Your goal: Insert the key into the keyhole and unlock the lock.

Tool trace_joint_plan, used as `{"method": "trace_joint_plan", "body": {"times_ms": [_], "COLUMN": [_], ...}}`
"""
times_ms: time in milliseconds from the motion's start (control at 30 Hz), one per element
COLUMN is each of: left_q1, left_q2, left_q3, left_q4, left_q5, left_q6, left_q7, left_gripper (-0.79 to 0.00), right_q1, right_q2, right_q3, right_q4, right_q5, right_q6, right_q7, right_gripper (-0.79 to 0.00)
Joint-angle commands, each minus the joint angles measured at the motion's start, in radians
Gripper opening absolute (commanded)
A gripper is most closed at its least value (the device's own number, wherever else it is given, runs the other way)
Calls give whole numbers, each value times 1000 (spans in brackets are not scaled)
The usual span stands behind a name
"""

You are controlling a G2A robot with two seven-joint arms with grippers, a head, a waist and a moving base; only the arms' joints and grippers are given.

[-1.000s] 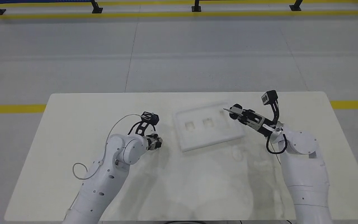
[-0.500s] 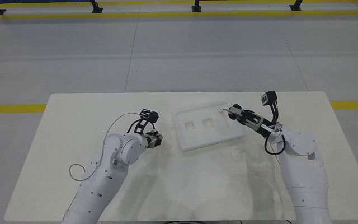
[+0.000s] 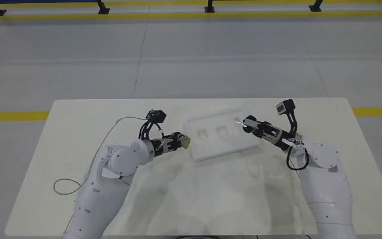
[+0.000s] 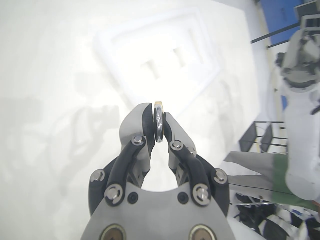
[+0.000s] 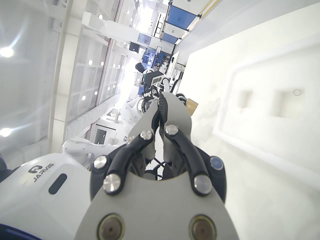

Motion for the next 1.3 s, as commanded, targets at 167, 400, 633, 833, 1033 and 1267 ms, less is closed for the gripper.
{"method": "trace_joint_plan", "body": {"times_ms": [167, 400, 633, 833, 1033, 1267], "left_q1": [37, 62, 73, 75, 75, 81], "left_q2": [-7, -12, -11, -10, -10, -9], "left_q3": [-29, -18, 13, 19, 19, 18], "left_q4": [-2, -3, -9, -8, -8, -11], "left_q5": [-337, -554, -610, -607, -607, -607], "left_q6": [-2, -22, -69, -85, -85, -86], "left_q7": [47, 88, 102, 110, 110, 171], "left_gripper": [-785, -785, -785, -785, -785, -785], "right_q1": [-27, -64, -94, -97, -97, -106], "right_q2": [11, 18, 23, 28, 28, 28], "right_q3": [-1, -2, -12, -18, -18, -29], "right_q4": [13, 24, 7, -5, -5, -27], "right_q5": [98, 186, 224, 221, 221, 208], "right_q6": [-34, -56, -76, -78, -78, -69], "right_q7": [89, 120, 128, 123, 123, 87], "right_gripper": [-785, -785, -785, -785, -785, -785]}}
